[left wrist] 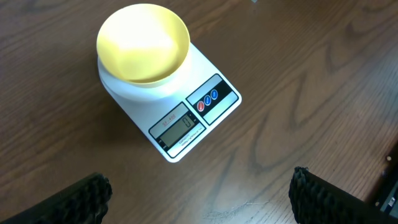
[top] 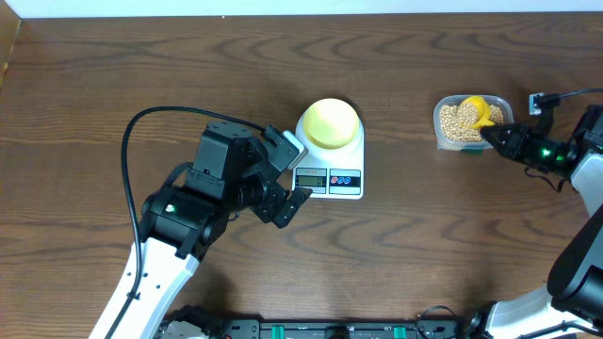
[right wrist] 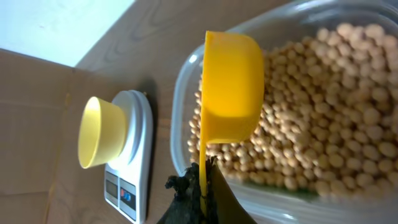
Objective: Scoop item into bowl and weigh 50g on scale
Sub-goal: 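Drag the scoop through the soybeans and lift it filled, then carry the filled scoop left over the yellow bowl on the scale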
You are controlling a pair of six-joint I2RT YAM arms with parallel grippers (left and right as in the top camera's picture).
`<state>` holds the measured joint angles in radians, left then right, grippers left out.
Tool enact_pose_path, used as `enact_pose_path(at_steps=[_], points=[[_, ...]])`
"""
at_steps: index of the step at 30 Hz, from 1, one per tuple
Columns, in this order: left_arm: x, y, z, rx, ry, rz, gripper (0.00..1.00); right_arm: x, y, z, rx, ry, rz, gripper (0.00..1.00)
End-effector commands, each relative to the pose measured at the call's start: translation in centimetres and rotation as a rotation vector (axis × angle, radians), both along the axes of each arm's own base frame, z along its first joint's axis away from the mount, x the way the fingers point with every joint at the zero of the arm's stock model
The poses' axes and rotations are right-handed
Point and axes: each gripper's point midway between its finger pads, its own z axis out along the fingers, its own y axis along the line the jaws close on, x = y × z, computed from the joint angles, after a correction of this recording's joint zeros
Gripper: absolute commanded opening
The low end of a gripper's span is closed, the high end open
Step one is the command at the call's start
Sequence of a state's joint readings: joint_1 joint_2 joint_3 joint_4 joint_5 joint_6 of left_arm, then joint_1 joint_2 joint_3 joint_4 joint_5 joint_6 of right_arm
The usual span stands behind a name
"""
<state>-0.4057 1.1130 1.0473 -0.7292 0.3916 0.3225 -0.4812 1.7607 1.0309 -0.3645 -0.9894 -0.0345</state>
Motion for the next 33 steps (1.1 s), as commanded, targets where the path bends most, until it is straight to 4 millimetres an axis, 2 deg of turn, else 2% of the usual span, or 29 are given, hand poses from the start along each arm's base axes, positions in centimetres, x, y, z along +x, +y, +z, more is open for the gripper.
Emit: enact_pose_path(at_steps=[1, 16, 22, 28, 33], points=[[0.0, -0.1, 0.0, -0.003, -0.002, -0.017, 0.94, 0.0, 0.6, 0.9, 0.085, -0.013, 0.009, 0.01], [0.0, -0.1, 0.0, -0.003, -0.002, -0.016, 0.94, -0.3, 1.9, 2.8, 0.195, -0.062, 0.067, 0.01], [0.0, -0.1, 0.0, -0.003, -0.002, -0.017, 0.94, -0.3, 2.3, 3.0, 0.244, -0.029, 0.061, 0.01], [0.0, -0.1, 0.0, -0.003, -0.002, -0.016, 0.94, -0.4, 4.3, 3.3, 0.283, -0.005, 0.104, 0.01], [0.0, -0.1, 0.0, -0.003, -0.002, -0.016, 0.94, -0.4, 7.1, 3.4, 0.288, 0.011, 0.169, 0.01]])
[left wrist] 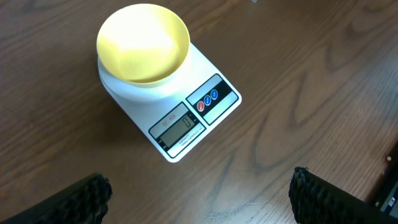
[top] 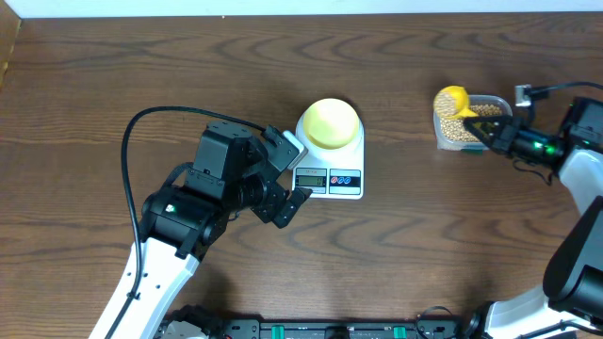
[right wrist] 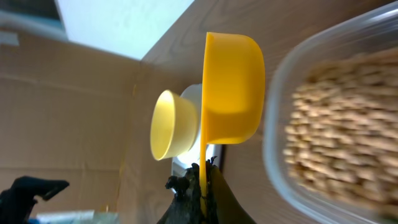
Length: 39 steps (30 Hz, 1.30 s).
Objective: Scoop item into bowl and weigh 50g on scale
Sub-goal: 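Carry the filled scoop left over the yellow bowl on the scale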
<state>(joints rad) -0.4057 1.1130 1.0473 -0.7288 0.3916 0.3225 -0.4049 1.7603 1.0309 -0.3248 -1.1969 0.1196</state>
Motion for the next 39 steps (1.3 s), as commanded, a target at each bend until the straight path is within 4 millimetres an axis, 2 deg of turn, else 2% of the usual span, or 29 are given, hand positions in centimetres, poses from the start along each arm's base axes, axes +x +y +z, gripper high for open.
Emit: enact_pose_path(at_steps=[1, 14, 20, 29, 33, 39], points=[[0.0, -0.1, 0.0, -0.003, -0.002, -0.016, 0.94, -0.3, 2.7, 0.3, 0.050, 0.012, 0.071, 0.01], [0.0, -0.1, 0.0, -0.003, -0.002, -0.016, 0.94, 0.7, 10.4, 1.5, 0.058, -0.004, 0.204, 0.01], [0.0, -0.1, 0.0, -0.003, -0.002, -0.016, 0.94, 0.3, 13.9, 1.7, 0.039, -0.035, 0.281, 0.01], [0.0, -0.1, 0.0, -0.003, -0.002, -0.017, 0.94, -0.5, 17.7, 1.0, -0.019, -0.046, 0.335, 0.01], [0.0, -0.1, 0.0, -0.003, -0.002, -0.016, 0.94, -0.6, 19.2, 1.2, -0.052, -0.116, 0.374, 0.01], [0.0, -0.1, 0.0, -0.003, -0.002, -0.017, 0.94, -0.1, 19.9, 0.5, -0.151, -0.196, 0.372, 0.01]])
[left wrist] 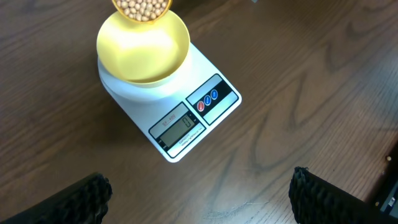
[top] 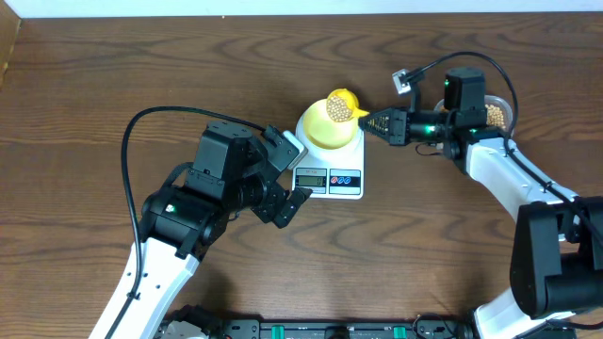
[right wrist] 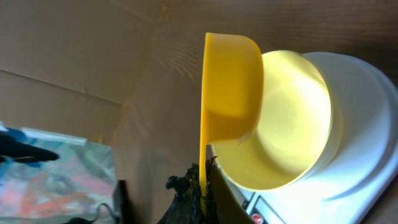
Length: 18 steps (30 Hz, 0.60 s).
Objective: Scoop item into bowl and weigh 50g on scale
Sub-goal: 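Carry the filled scoop left over the yellow bowl on the scale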
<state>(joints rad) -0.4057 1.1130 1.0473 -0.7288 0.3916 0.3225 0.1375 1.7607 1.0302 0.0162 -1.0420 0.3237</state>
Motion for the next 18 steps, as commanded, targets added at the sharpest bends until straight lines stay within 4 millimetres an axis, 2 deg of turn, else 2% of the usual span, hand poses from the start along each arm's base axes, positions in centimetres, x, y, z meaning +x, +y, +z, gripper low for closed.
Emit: enact_pose_path(at_steps=[1, 8, 15, 18], points=[[0.0, -0.1, 0.0, -0.003, -0.001, -0.016, 0.94, 0.4, 0.1, -1.0, -0.072, -0.082, -0.004, 0.01], [0.0, -0.1, 0.0, -0.003, -0.002, -0.016, 0.94, 1.0, 0.6, -2.0, -0.198, -0.257, 0.027, 0.01], [0.0, -0.1, 0.0, -0.003, -0.002, -0.016, 0.94, 0.3, 1.8, -2.0, -0.263, -0.468, 0.146, 0.01], [0.0, -0.1, 0.0, -0.003, -0.002, -0.017, 0.94, 0.6, 1.8, -2.3, -0.300, -0.508, 0.151, 0.01]])
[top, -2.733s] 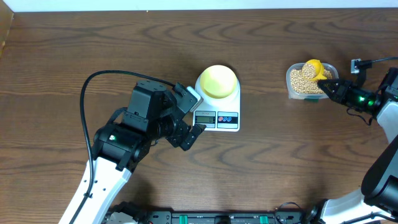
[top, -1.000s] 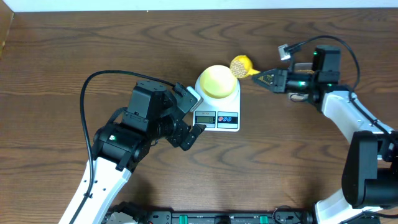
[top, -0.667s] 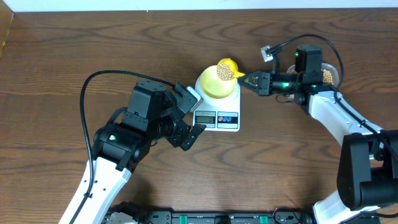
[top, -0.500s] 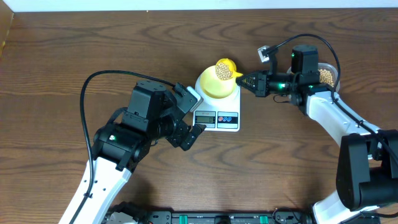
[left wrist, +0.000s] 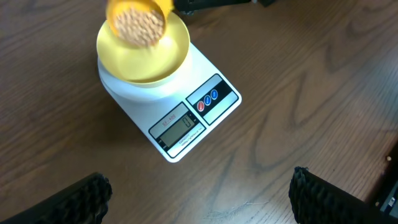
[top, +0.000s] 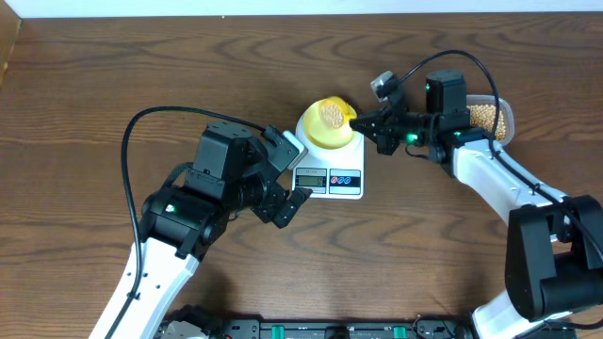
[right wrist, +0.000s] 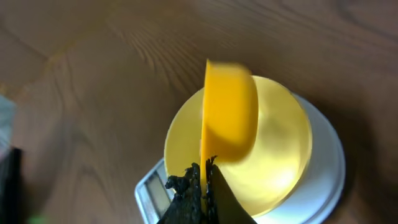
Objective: Scoop item into bowl and weigh 50g on scale
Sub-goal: 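Carry the filled scoop left over the yellow bowl on the scale, then tilt the scoop with the right gripper to pour beans into the bowl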
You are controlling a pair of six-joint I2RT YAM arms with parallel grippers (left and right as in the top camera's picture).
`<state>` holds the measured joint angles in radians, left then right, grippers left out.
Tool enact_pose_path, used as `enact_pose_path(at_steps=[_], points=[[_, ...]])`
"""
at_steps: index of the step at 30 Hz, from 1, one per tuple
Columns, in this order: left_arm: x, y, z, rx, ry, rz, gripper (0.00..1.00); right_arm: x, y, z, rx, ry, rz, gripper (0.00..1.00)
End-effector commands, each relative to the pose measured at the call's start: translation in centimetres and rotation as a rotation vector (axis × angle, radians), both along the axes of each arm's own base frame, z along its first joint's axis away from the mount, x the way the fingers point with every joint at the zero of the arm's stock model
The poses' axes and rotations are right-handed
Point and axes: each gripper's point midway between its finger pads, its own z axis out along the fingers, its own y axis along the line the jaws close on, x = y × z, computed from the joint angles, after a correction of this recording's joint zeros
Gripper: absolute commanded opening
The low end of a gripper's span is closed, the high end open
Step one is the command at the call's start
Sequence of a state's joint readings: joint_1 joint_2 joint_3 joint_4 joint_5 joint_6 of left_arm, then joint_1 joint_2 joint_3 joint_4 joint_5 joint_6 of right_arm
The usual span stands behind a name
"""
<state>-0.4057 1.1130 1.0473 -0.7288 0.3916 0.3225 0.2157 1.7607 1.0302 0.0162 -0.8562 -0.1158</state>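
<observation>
A yellow bowl (top: 330, 125) stands on the white kitchen scale (top: 332, 179) at mid-table. My right gripper (top: 369, 123) is shut on the handle of a yellow scoop (top: 332, 111) heaped with beans, held over the bowl. The left wrist view shows the scoop (left wrist: 137, 22) above the bowl (left wrist: 155, 59) and the scale's display (left wrist: 177, 127). In the right wrist view the scoop (right wrist: 228, 115) is edge-on over the bowl (right wrist: 280, 162). My left gripper (top: 292, 184) is open just left of the scale, its fingers (left wrist: 74, 199) wide apart over bare wood.
A clear plastic tub of beans (top: 492, 115) sits at the right, partly behind the right arm. The left arm's black cable (top: 141, 132) loops over the table to the left. Bare brown wood surrounds the scale.
The right gripper has moved the filled scoop slightly left, further over the bowl's middle. The left arm is unchanged.
The right gripper first held the scoop in the bean tub at the right. Then the scoop hung at the tub's left edge. Later it was at the bowl's rim, full of beans, and now it is above the bowl. The left arm stayed still.
</observation>
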Motion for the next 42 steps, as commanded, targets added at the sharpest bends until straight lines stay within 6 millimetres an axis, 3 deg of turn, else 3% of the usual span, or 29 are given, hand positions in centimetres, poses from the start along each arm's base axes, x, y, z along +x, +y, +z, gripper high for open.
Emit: enact_pose_path(at_steps=[1, 12, 30, 42], points=[[0.0, -0.1, 0.0, -0.003, -0.002, -0.016, 0.94, 0.3, 0.0, -0.8, -0.078, -0.102, 0.026, 0.01], [0.0, -0.1, 0.0, -0.003, -0.002, -0.016, 0.94, 1.0, -0.6, -1.3, -0.156, -0.190, 0.027, 0.01], [0.0, -0.1, 0.0, -0.003, -0.002, -0.016, 0.94, 0.4, 0.5, -1.3, -0.296, -0.539, 0.250, 0.01], [0.0, -0.1, 0.0, -0.003, -0.001, -0.016, 0.94, 1.1, 0.7, -0.5, -0.326, -0.675, 0.285, 0.01]])
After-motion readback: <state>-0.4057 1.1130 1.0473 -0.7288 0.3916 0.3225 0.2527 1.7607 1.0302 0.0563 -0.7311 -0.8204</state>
